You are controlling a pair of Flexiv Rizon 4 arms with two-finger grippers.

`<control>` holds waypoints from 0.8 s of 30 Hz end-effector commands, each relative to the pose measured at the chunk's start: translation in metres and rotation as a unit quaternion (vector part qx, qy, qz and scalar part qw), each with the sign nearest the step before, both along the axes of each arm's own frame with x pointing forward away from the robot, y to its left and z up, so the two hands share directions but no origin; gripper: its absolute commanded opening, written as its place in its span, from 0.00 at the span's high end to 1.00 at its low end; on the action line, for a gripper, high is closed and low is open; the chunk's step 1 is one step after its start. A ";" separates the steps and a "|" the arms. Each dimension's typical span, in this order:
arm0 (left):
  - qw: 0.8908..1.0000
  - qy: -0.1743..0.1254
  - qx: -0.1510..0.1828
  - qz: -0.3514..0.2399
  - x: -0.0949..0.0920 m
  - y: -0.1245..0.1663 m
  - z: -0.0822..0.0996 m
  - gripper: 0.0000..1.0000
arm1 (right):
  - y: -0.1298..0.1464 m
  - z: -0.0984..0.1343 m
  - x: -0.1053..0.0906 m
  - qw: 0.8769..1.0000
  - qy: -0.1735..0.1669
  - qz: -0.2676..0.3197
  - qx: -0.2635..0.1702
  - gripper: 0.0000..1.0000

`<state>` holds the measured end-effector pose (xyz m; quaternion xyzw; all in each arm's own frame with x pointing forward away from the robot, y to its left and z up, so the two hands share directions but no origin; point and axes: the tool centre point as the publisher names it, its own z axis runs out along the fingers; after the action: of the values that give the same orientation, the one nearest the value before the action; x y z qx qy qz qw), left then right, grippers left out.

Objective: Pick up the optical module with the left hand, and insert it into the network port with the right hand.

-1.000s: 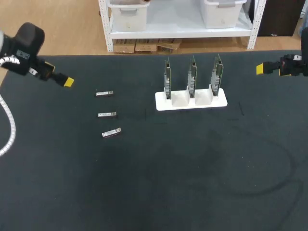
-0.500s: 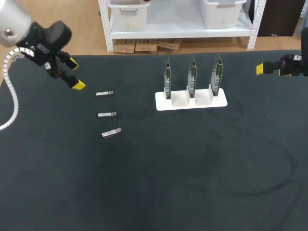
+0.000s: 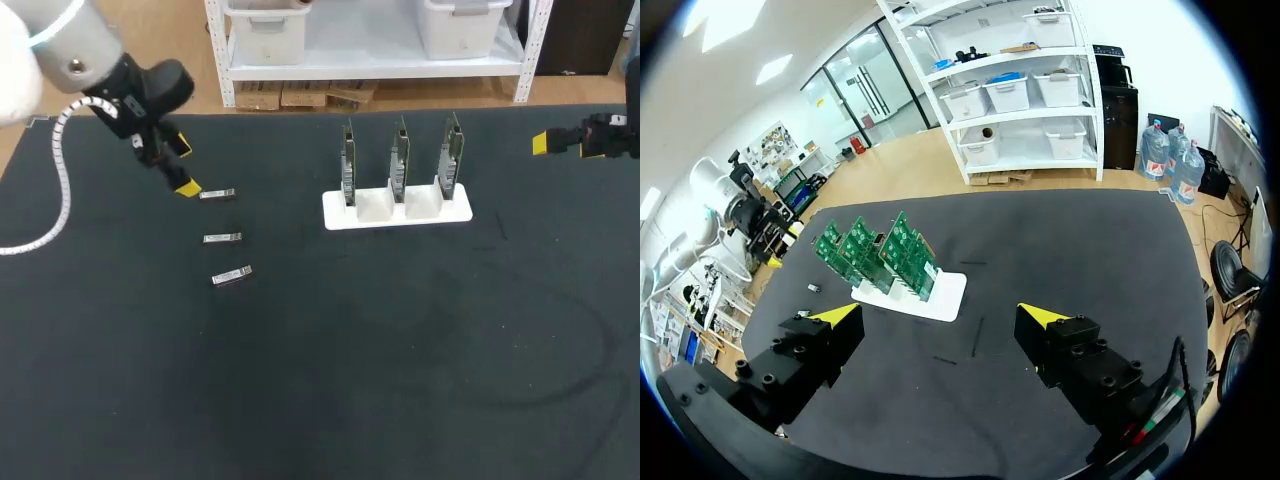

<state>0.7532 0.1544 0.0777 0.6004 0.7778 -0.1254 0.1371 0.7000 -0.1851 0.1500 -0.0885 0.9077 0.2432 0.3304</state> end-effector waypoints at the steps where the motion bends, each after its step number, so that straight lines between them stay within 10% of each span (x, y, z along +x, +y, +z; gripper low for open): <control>1: 0.999 0.016 0.046 -0.016 0.007 -0.005 -0.007 0.00 | 0.000 0.000 0.000 1.000 0.000 0.000 0.000 0.00; 24: 0.999 0.007 0.048 0.000 0.014 -0.007 -0.009 0.00 | 0.000 0.000 0.000 1.000 0.000 0.000 0.000 0.00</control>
<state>0.7651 0.1479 0.0682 0.6054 0.7834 -0.0927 0.1058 0.7000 -0.1851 0.1500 -0.0885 0.9077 0.2432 0.3304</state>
